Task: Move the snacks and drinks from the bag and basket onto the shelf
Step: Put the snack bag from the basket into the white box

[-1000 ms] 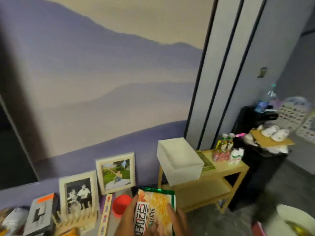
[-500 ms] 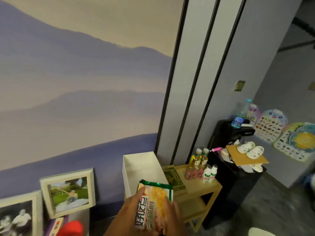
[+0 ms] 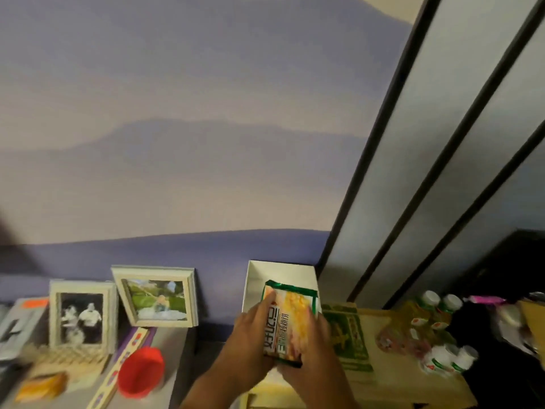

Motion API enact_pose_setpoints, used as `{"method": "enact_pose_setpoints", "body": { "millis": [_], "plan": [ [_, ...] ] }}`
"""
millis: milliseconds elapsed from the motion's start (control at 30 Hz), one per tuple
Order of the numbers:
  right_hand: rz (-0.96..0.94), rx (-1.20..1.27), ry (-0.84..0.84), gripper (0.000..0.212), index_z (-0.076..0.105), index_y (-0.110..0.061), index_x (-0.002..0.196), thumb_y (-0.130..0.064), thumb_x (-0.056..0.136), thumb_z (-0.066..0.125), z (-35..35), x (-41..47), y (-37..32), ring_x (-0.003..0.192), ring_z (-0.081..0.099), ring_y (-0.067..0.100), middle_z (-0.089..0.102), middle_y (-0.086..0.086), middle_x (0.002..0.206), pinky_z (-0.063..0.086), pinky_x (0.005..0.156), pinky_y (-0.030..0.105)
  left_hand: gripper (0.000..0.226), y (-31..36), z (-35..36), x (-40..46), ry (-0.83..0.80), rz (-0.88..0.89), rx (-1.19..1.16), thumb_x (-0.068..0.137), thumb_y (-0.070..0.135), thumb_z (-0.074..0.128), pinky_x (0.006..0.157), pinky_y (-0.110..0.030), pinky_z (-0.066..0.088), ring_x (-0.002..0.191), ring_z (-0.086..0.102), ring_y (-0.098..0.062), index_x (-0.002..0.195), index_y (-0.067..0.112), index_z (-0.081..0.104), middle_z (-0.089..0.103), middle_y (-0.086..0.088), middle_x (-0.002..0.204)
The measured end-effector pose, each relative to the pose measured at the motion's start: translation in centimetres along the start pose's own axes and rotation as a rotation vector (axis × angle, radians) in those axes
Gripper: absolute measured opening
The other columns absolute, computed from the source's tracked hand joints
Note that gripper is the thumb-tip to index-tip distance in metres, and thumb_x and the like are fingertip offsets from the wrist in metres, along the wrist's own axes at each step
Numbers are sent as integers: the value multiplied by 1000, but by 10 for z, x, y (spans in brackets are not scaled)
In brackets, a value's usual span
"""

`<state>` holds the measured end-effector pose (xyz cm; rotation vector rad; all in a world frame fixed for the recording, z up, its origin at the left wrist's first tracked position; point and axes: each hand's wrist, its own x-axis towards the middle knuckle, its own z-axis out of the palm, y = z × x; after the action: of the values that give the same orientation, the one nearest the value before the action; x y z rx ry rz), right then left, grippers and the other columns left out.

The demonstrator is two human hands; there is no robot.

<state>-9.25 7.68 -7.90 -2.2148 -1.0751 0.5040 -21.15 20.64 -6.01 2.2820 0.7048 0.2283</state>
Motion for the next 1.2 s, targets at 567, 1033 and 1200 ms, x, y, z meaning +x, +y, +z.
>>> {"method": "enact_pose_setpoints", "body": {
  "millis": [567, 1033, 1200],
  "plan": [
    [19, -158, -118, 97, 12, -30, 153, -58, 80, 69, 69, 158, 85, 120, 51, 8, 33, -7, 146, 38, 67, 0, 96, -58, 81, 137, -13, -262, 309, 99, 21, 51, 118, -36, 29, 145, 19, -24, 133, 14, -38, -3, -6, 162],
    [141, -193, -108, 82, 30, -15, 147, -54, 82, 63, 132, 191, 99, 85, 68, 19, 53, 13, 125, 58, 61, 28, 103, -97, 116, 172, 47, -496, 191, 94, 18, 59, 111, -41, 41, 141, 32, -40, 144, 5, -30, 10, -28, 159],
    [183, -191, -197, 85, 3, -35, 144, -68, 84, 54, 122, 182, 98, 104, 64, 17, 43, 9, 145, 58, 82, 33, 123, -88, 110, 165, -9, -528, 311, 76, 28, 82, 97, -35, 52, 141, 35, -39, 153, 8, -12, 8, -31, 158]
  ]
}}
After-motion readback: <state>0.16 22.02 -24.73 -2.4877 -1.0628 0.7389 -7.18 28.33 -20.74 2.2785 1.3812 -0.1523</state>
